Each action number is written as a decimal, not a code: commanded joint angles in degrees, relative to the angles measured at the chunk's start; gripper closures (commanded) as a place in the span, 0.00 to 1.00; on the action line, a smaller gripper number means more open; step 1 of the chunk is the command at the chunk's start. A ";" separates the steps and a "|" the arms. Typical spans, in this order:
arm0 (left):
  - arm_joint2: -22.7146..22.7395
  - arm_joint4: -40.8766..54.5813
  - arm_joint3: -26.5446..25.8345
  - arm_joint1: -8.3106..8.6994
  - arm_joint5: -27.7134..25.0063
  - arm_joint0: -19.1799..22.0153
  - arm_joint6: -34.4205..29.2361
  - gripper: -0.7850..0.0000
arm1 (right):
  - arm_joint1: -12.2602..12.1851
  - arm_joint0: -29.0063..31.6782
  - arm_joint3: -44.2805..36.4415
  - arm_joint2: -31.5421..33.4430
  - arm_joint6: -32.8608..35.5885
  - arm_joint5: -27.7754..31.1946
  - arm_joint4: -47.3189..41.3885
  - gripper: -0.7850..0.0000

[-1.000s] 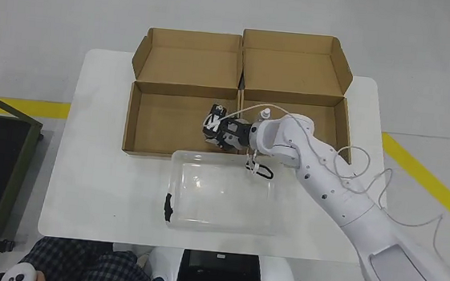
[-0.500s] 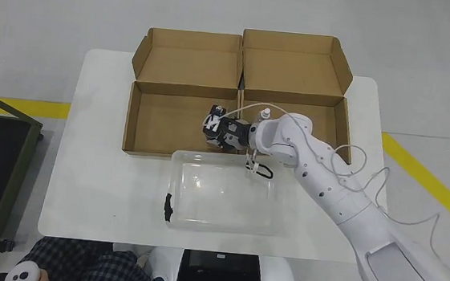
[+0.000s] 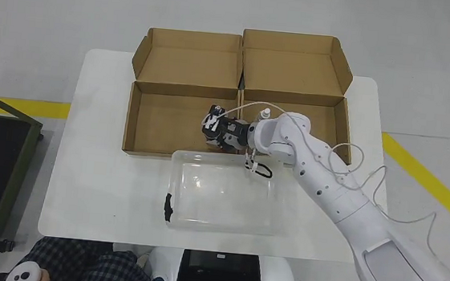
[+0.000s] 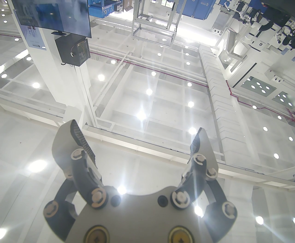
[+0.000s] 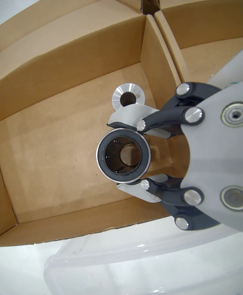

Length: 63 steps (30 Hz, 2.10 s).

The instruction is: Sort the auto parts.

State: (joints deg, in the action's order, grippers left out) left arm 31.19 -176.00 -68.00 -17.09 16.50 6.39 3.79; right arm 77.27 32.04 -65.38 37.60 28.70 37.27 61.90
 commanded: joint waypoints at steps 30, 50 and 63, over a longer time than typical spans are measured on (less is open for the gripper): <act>0.00 0.00 0.00 0.00 0.00 0.00 0.00 0.00 | -3.19 7.48 -20.95 10.91 0.06 4.57 0.82 0.51; 0.00 0.00 0.00 0.00 0.00 0.00 0.00 0.00 | -9.17 29.53 -41.63 36.33 -9.93 5.43 2.51 0.24; 0.00 0.00 0.00 0.00 0.00 0.00 0.00 0.00 | -11.17 42.47 -40.06 51.33 -24.88 5.61 5.49 0.00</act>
State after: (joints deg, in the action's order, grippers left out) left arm 31.19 -176.00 -68.00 -17.09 16.50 6.39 3.79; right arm 66.18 73.98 -105.80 88.34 4.52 42.87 67.14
